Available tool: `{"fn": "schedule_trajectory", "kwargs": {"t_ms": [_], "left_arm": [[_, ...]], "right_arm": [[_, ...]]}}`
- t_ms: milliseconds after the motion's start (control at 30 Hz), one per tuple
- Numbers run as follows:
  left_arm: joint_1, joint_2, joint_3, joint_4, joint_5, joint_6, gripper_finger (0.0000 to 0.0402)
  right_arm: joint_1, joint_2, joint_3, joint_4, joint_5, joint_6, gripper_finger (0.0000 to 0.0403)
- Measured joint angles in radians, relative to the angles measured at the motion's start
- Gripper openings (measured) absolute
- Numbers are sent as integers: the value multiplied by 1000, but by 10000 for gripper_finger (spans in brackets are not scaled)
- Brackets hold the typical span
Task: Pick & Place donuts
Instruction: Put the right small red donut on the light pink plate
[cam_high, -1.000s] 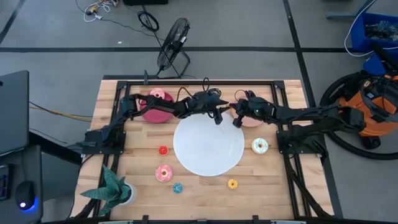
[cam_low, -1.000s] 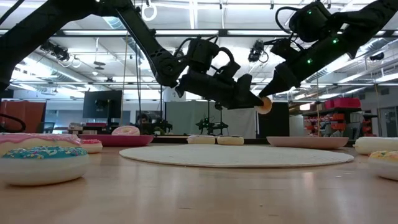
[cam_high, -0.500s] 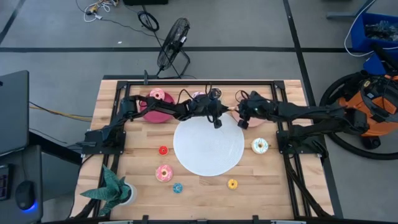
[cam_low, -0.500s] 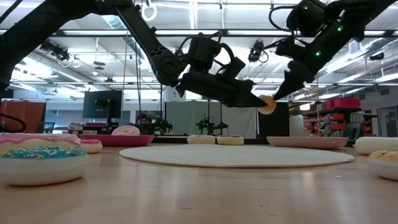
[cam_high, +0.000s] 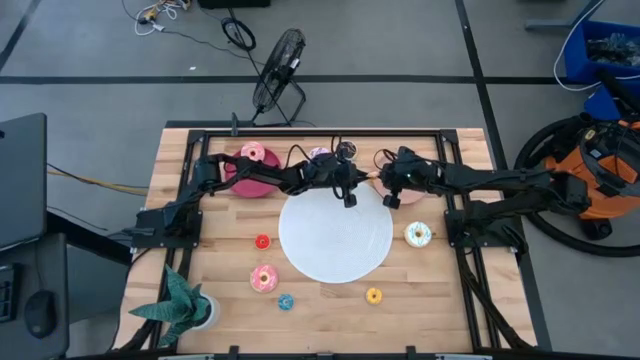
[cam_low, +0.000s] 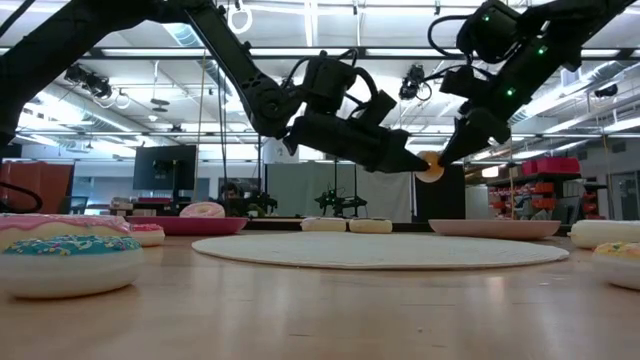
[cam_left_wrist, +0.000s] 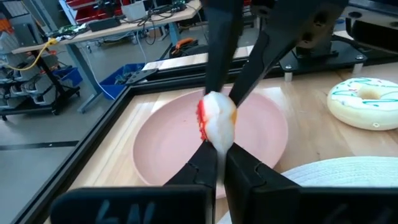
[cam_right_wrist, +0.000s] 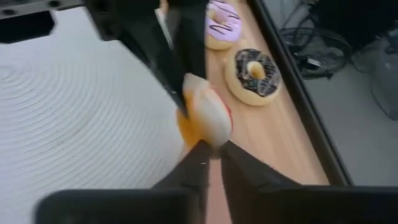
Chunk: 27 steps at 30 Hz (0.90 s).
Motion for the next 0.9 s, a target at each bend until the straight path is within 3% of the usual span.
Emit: {"fn": "schedule_trajectory", "kwargs": {"t_ms": [100,200,333,633,767,900], "left_arm": [[-1,0,-1,-2,0,-8,22],[-1,0,-1,-1,0,-19,24],[6,-4,0,-37,-15,-8,54],[14,-58,0,-160,-171,-14,185],[-3,-61,-1,-169,-175,-14,205],[-25,-63,-1,-192,-174,-8,199]], "right_arm": [[1,0,-1,-4,-61,-19,8],[1,0,-1,-3,-50,-1,6],[1,0,-1,-40,94,96,3],[-34,25,-1,-216,553,469,1],[-59,125,-1,-200,602,501,1],[-70,274,-1,-107,642,473,0]]}}
